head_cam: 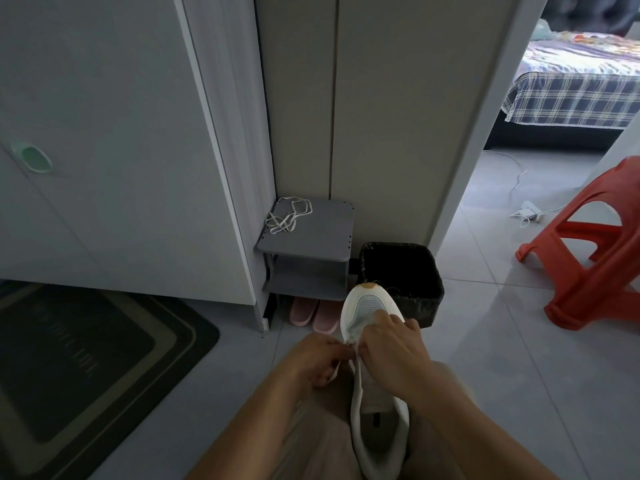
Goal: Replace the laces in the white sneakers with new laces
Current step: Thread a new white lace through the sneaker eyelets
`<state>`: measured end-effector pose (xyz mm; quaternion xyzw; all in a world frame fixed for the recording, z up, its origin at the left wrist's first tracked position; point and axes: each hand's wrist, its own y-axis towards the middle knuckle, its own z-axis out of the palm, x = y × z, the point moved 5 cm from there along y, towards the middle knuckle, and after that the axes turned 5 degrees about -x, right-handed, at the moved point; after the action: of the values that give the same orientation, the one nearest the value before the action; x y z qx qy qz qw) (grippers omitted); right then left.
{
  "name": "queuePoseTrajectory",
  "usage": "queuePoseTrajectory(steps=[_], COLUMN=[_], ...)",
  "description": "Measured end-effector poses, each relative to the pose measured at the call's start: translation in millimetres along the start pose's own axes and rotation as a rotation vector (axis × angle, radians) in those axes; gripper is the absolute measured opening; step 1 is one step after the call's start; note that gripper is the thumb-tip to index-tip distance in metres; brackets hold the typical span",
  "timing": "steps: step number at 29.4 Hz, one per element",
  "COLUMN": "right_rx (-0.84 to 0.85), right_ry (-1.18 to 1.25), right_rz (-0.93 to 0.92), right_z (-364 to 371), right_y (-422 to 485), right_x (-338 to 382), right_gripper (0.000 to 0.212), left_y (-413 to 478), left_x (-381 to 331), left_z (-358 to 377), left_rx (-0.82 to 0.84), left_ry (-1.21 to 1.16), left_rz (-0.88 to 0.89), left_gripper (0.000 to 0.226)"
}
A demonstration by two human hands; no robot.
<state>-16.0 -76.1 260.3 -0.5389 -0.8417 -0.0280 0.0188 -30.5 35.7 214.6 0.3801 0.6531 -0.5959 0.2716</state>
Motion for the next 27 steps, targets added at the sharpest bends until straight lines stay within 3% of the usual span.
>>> queuePoseTrajectory(steps=[3, 7, 10, 13, 15, 20, 22, 25, 27], right_rx=[-0.06, -0.148, -0.126, -0.022, 0.03, -0.064, -0.076, -0.085, -0.061], right_ry=[0.053, 0.316, 0.442, 0.543, 0.466, 0.513, 0.566, 0.574, 0.594], right_rz=[0.092, 0.31, 0.359, 0.427, 0.455, 0.464, 0.452, 0.418, 0.401], right_z=[-1, -7, 2, 22, 30, 28, 28, 29, 29], right_y=[0, -10, -22, -35, -41, -42, -43, -44, -46], right_x=[-2, -33, -51, -49, -45, -45, -47, -48, -49], right_gripper=[0.029, 0.02, 0.011, 0.027, 0.035, 0.022, 0.02, 0.018, 0.016], left_y=[-2, -2, 0, 0, -1, -8, -8, -6, -8], left_x=[-3, -3, -1, 2, 4, 5, 6, 7, 1], left_z=[-2, -3, -1, 1, 2, 1, 2, 8, 9], left_rx=[0.039, 0.049, 0.01, -0.039, -0.056, -0.141, -0.143, -0.093, -0.102], left_ry=[-0.054, -0.047, 0.016, 0.033, -0.03, -0.012, -0.17, -0.588, -0.696], left_rz=[-0.077, -0.127, -0.081, -0.017, 0.014, 0.113, 0.091, -0.029, -0.04], left_gripper=[0.029, 0.028, 0.029, 0.025, 0.017, 0.005, 0.003, 0.011, 0.013])
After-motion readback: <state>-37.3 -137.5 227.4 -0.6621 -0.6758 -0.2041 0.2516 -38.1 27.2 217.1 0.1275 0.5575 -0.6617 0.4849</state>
